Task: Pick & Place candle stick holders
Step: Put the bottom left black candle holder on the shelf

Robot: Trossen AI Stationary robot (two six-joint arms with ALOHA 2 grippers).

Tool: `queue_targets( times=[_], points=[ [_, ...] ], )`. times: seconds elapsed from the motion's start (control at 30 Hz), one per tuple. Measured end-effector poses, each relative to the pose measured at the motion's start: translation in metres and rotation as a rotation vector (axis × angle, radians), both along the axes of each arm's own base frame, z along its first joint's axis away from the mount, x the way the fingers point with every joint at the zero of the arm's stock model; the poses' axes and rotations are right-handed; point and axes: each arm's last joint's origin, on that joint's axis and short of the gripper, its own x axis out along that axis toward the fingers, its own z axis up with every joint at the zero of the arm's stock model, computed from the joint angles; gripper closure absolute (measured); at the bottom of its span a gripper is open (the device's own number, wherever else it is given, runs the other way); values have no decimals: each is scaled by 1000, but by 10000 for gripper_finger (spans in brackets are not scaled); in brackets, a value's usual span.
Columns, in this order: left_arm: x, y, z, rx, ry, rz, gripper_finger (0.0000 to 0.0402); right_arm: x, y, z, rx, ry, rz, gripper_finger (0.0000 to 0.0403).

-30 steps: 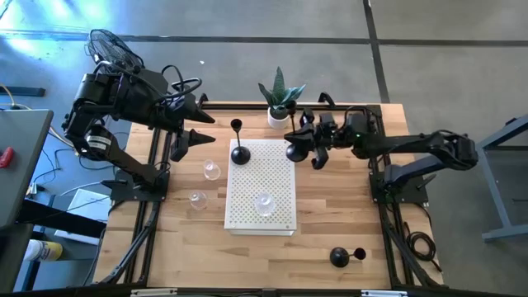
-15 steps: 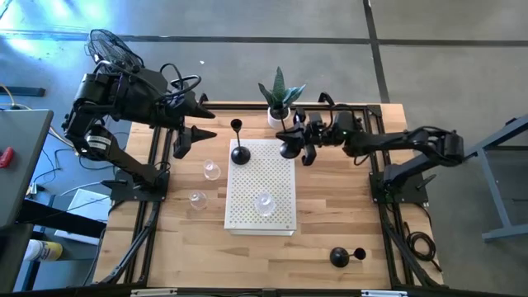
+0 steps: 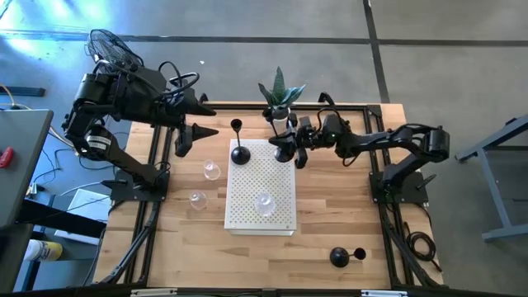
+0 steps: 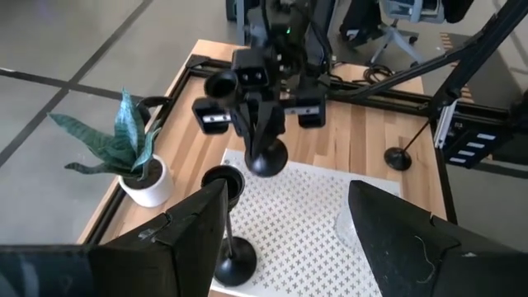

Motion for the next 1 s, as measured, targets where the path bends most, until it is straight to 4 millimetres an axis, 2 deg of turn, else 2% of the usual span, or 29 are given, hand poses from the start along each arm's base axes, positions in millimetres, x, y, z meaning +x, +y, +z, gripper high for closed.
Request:
queue_targets(
  times=[0.43,0.67,1.0],
  points=[
    [2,0,4,1,-41,3,152,3,-4,-11,6,53,19,401],
    [3,0,5,0,-65,2,152,4,-6,-22,2,156,-18,401],
    [3,0,6,-1,-73,0,152,3,-7,-17,-13,111,-9,401]
  ],
)
